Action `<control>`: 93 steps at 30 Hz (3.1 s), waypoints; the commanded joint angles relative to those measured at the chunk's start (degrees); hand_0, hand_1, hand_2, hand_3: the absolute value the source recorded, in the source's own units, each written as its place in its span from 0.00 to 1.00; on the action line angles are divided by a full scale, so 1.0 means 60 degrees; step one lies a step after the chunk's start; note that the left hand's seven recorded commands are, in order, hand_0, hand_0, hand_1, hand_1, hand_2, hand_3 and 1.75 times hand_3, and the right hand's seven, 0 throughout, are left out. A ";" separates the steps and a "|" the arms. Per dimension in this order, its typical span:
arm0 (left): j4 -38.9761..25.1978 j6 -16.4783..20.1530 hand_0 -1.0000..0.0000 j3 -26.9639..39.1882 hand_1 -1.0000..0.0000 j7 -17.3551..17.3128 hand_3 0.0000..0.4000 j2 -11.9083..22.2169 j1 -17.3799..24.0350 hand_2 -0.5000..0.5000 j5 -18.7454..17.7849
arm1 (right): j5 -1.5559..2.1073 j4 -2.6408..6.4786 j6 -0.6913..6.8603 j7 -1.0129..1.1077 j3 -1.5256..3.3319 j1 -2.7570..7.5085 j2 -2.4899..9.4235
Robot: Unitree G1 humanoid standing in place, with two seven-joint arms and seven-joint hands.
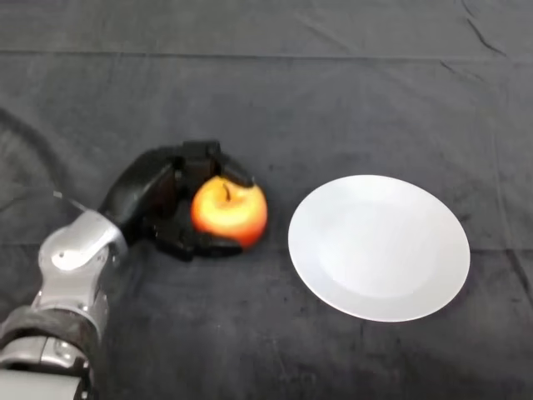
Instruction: Move the apple to the plate
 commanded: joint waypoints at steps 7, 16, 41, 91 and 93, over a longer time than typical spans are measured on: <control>-0.0207 -0.0845 0.00 -0.1245 0.00 0.0363 1.00 -0.0688 -0.0644 0.50 0.0315 | 0.0061 -0.0010 -0.0071 0.0019 0.0001 -0.0133 -0.0235; -0.0046 -0.1058 0.00 -0.2919 0.00 0.0590 1.00 -0.0912 -0.0726 0.50 -0.0025 | 0.0062 0.0002 -0.0072 0.0024 -0.0002 -0.0137 -0.0240; -0.0735 -0.0152 1.00 -0.6021 1.00 0.1596 0.00 -0.0344 -0.0161 0.50 -0.0609 | 0.0062 0.0014 -0.0074 0.0031 -0.0005 -0.0140 -0.0244; 0.0233 0.1025 1.00 -0.0653 1.00 0.1177 0.00 0.2846 0.1744 0.50 -0.3364 | 0.0058 0.0002 -0.0075 0.0028 -0.0002 -0.0137 -0.0239; 0.0243 0.1154 1.00 -0.0454 1.00 0.1188 0.00 0.2977 0.1742 0.50 -0.3424 | 0.0058 0.0001 -0.0075 0.0027 -0.0002 -0.0136 -0.0239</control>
